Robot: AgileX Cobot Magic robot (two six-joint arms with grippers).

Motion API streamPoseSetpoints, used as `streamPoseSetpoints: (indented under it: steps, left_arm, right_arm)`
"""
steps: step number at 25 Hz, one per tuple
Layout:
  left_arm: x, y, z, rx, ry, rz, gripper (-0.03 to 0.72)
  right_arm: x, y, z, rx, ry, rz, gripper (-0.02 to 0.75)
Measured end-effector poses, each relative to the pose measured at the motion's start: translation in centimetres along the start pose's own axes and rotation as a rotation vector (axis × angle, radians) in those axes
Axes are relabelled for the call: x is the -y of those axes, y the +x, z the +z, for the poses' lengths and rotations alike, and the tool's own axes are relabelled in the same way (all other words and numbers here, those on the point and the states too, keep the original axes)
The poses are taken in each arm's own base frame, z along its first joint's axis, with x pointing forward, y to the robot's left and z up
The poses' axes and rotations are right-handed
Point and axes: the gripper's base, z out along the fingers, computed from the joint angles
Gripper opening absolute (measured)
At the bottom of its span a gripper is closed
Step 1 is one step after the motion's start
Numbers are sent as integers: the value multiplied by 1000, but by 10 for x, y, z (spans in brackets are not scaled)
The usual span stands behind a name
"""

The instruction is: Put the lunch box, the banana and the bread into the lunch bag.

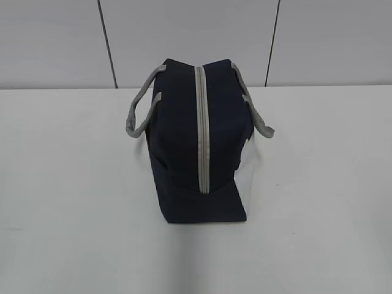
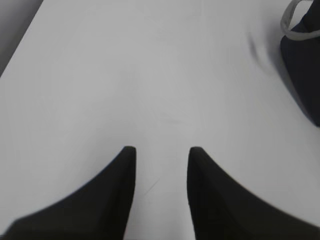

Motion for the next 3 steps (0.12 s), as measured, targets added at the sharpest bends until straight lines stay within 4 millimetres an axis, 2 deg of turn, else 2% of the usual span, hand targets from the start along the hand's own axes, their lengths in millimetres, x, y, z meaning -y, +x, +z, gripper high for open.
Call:
streamPoseSetpoints:
  steps: [3]
  left_arm:
    - [-1, 3, -4, 22, 2, -4, 264]
  right_arm:
    - [0, 0, 0, -2, 0, 0, 529]
